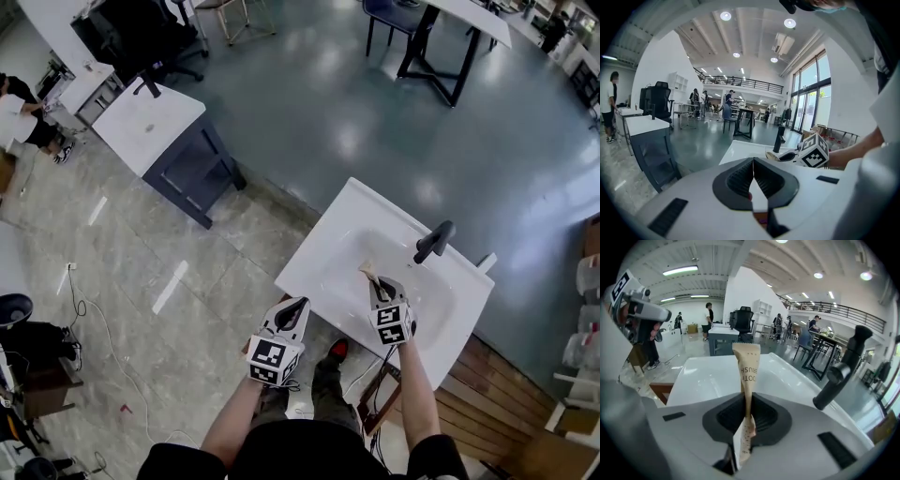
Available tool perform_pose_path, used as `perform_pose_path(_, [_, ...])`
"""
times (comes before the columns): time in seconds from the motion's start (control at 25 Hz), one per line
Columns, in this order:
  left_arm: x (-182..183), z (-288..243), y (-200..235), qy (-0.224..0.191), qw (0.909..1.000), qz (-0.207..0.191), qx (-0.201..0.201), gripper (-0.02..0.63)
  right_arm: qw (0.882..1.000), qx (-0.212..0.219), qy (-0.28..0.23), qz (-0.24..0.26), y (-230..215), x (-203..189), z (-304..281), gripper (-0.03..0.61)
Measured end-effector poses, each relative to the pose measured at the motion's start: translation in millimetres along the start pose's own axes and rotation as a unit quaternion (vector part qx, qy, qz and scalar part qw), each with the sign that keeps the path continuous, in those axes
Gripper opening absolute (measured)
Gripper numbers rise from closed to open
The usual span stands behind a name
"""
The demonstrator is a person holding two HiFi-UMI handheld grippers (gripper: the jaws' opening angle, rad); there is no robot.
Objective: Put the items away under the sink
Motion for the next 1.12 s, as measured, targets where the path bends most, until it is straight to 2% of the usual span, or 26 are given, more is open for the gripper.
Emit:
perform_pose_path(0.2, [17.8, 14.5, 3.1, -0.019, 0.9996, -0.015, -0.017, 0.009, 0.997, -0.033, -0.053, -0.05, 6.5, 19.2, 30.8, 0.048])
perform_pose_path(0.4, [32.1, 26.4, 2.4, -0.037, 0.9981, -0.032, -0.038, 0.009, 0.987, -0.068, -0.108, -0.094, 15.8, 37.5, 70.9, 0.047])
perform_pose_path(0.68, [46.8, 47.0, 2.7, -0.058, 0.9943, -0.054, -0.072, 0.009, 0.968, -0.11, -0.173, -0.148, 42.9, 55.4, 128.7, 0.047])
perform_pose_path(1.12, [54.1, 72.3, 1.1, -0.072, 0.9851, -0.079, -0.135, 0.009, 0.934, -0.187, -0.228, -0.2, 100.3, 57.8, 198.9, 0.047])
Point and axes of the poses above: the fingertips, and each gripper's own axes: z backward along the fingers, y to its left, x out of its top, the point moved 9 cm from there along z, backward along the fingers, and after that the axes turned 3 degrees about x, right-handed, at the moved point
